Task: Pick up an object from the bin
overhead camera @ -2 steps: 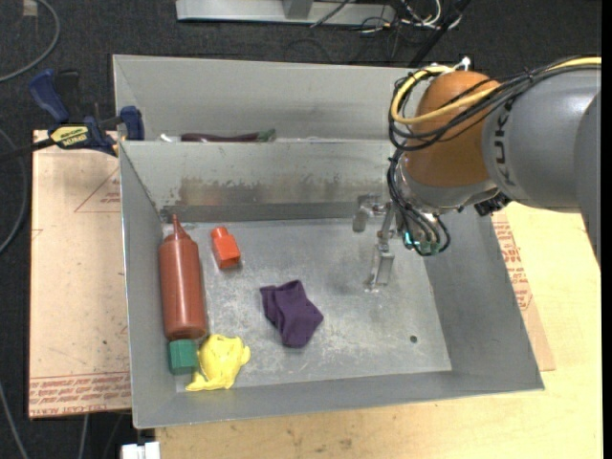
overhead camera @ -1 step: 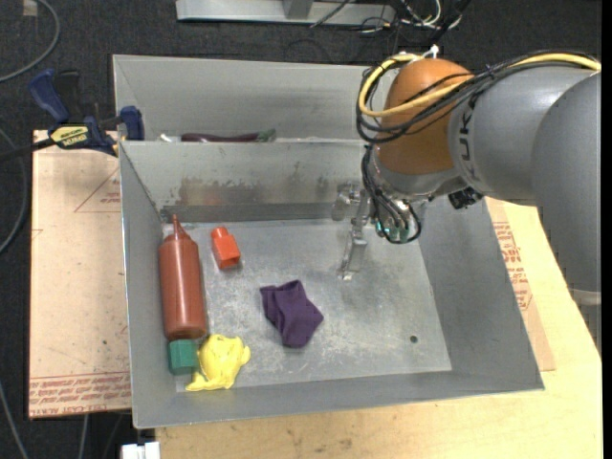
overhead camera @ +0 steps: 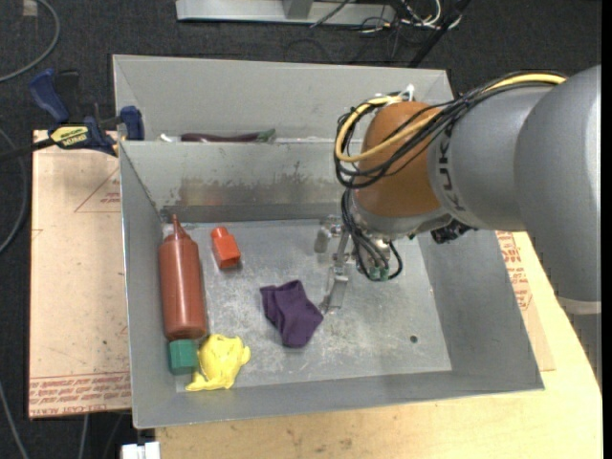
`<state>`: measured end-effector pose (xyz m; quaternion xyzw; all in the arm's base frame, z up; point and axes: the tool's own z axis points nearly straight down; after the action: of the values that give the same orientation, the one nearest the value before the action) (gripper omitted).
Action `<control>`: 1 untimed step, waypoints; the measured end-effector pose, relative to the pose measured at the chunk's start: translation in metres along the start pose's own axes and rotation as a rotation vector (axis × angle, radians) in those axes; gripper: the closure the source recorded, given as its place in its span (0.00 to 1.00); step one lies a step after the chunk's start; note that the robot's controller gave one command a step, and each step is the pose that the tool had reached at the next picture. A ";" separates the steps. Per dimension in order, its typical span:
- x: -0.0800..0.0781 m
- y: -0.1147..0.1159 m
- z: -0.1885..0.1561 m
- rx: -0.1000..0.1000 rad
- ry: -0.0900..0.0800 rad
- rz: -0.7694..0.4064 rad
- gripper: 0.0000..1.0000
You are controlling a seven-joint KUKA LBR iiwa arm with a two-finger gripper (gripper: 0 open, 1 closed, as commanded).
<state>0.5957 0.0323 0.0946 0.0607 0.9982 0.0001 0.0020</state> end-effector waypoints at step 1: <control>0.028 0.019 0.008 -0.003 0.012 -0.048 0.00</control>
Offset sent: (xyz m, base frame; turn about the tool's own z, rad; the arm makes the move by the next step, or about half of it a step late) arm -0.0278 0.0515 -0.0246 0.0278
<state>0.5706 0.0550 0.0864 0.0366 0.9993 0.0019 -0.0038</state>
